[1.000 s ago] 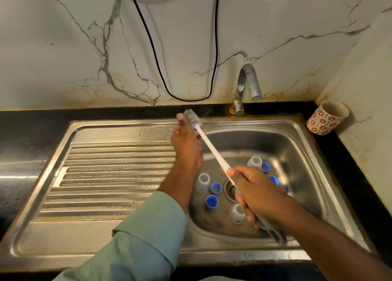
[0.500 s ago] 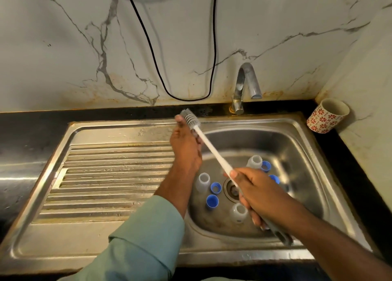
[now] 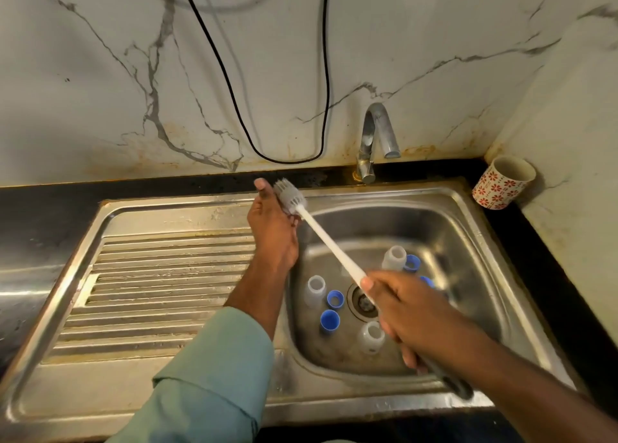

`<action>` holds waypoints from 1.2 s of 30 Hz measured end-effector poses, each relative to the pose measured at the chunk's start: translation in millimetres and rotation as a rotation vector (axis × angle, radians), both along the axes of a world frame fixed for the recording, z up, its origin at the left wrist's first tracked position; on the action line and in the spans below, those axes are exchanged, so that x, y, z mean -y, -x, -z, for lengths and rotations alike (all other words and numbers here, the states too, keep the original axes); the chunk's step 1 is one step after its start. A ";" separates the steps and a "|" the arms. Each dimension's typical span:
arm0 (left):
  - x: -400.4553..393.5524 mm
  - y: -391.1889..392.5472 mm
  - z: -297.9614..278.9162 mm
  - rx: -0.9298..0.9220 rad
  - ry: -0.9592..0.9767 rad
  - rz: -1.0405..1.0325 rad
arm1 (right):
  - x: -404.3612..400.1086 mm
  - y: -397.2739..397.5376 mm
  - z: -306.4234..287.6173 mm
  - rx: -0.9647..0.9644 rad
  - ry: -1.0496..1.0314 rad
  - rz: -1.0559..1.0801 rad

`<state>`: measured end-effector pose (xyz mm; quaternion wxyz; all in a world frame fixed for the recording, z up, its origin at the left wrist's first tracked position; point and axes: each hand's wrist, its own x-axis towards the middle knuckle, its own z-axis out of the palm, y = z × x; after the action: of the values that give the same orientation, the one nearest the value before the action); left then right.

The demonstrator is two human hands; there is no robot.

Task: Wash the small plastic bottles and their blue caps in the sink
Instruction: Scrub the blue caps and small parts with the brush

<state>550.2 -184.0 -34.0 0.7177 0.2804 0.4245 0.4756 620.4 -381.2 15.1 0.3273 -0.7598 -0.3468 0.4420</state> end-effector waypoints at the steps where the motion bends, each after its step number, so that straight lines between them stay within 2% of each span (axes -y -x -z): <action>1: -1.4 0.5 0.3 -0.010 -0.013 0.012 | 2.6 3.7 -1.7 -0.022 0.019 -0.020; 5: 11.4 -10.7 1.0 -0.068 -0.100 0.119 | -21.3 -5.8 -1.3 -0.010 -0.012 0.047; 9: -0.3 -0.9 -0.8 -0.031 -0.051 0.095 | -2.6 -5.4 -7.6 -0.053 0.008 0.033; 13: 19.7 -9.5 6.4 -0.130 -0.183 0.286 | -24.5 -8.6 -5.5 -0.051 -0.015 0.062; 17: 7.1 10.2 8.8 -0.067 -0.128 0.207 | -10.6 -12.0 -10.2 -0.038 -0.018 0.046; 19: 1.5 14.4 13.7 -0.096 -0.145 0.209 | -2.7 -1.8 -8.7 -0.032 0.028 0.009; 22: 15.5 -0.9 15.9 -0.174 -0.215 0.270 | -21.2 -0.7 3.0 -0.043 0.019 0.084; 27: 1.6 7.3 5.5 -0.187 -0.199 0.167 | 2.2 -9.6 -5.3 -0.040 0.014 0.078; 31: 8.4 -5.3 8.2 -0.273 -0.289 0.257 | -8.0 -4.4 -2.3 -0.039 0.007 0.078; 36: 1.0 1.6 14.4 -0.266 -0.251 0.199 | 7.4 -11.3 -11.2 -0.056 0.009 0.090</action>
<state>548.6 -185.1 -48.4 0.6582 0.4684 0.4232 0.4103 631.8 -388.6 26.2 0.3530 -0.7634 -0.3008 0.4496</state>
